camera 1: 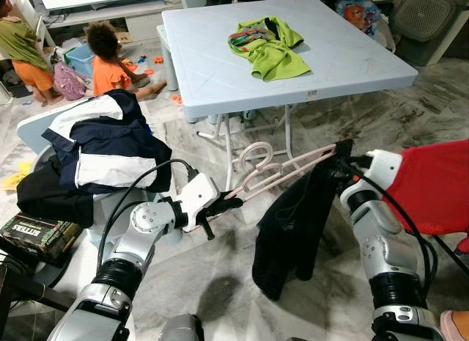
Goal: Hang hanger
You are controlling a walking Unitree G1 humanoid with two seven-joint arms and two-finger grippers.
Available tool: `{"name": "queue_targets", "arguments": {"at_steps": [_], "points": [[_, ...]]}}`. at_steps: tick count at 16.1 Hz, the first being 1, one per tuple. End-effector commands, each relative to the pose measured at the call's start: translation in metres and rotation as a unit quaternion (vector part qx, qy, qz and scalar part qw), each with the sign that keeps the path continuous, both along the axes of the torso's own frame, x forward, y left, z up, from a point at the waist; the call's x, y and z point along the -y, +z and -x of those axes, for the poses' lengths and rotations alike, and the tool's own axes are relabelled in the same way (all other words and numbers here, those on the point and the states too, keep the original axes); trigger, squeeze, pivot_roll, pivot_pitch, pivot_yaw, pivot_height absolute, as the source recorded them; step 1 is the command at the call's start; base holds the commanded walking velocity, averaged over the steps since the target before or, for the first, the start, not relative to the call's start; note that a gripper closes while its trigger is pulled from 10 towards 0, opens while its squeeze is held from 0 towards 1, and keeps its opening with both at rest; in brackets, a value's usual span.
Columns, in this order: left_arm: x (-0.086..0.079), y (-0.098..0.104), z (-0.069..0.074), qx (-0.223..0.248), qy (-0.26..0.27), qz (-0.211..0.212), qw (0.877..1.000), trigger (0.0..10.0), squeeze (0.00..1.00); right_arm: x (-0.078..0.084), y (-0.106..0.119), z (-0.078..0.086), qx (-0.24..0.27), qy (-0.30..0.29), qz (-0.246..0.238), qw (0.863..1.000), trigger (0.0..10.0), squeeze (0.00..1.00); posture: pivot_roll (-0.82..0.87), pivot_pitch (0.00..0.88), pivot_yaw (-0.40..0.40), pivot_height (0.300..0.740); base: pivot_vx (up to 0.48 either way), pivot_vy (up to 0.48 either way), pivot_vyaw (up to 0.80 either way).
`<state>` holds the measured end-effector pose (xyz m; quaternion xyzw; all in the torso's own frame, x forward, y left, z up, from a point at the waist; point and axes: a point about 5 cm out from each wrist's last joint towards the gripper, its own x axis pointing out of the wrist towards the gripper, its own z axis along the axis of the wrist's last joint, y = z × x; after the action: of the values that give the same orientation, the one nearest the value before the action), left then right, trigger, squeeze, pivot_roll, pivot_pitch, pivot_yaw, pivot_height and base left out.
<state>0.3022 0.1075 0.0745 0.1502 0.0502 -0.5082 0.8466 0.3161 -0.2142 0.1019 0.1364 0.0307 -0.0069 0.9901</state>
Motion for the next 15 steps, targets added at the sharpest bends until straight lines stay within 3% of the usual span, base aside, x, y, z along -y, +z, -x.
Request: {"name": "queue_targets", "arguments": {"at_steps": [1,5,7,10,13,14,15], "points": [[-0.002,0.007,-0.003,0.023,-0.001,-0.002,1.000,0.0,0.00,0.006,0.025,-0.006,0.053,-0.017,0.004,0.998,0.0,0.00,-0.06,0.000,0.002,0.740,0.000,0.000,0.00],[-0.013,0.002,0.011,0.026,-0.018,-0.026,0.999,0.0,0.00,0.018,0.063,-0.024,0.115,-0.056,0.070,0.989,0.0,0.00,-0.05,0.000,0.005,0.740,0.000,0.000,0.00],[-0.022,-0.002,0.026,0.018,-0.044,-0.043,0.998,0.0,0.00,0.027,0.077,-0.032,0.127,-0.095,0.082,0.984,0.0,0.00,-0.04,0.000,0.002,0.740,0.000,0.000,0.00],[-0.030,-0.003,0.038,0.010,-0.050,-0.054,0.997,0.0,0.00,0.032,0.080,-0.037,0.120,-0.123,0.092,0.981,0.0,0.00,-0.03,0.000,-0.005,0.740,0.000,0.000,0.00],[-0.044,0.002,0.037,0.048,0.097,-0.004,0.994,0.0,0.00,0.044,0.061,-0.028,0.074,-0.158,0.149,0.973,0.0,0.00,-0.02,0.000,-0.004,0.740,0.000,0.000,0.00],[-0.053,0.003,0.035,0.059,0.188,0.015,0.980,4.1,0.00,0.050,0.049,-0.020,0.058,-0.162,0.166,0.971,0.0,0.00,-0.02,0.000,-0.006,0.740,0.000,0.000,0.00],[-0.056,0.004,0.034,0.066,0.227,0.020,0.972,7.0,0.00,0.050,0.044,-0.017,0.053,-0.159,0.173,0.971,0.0,0.00,-0.02,0.000,-0.009,0.740,0.000,0.000,0.00]]}}
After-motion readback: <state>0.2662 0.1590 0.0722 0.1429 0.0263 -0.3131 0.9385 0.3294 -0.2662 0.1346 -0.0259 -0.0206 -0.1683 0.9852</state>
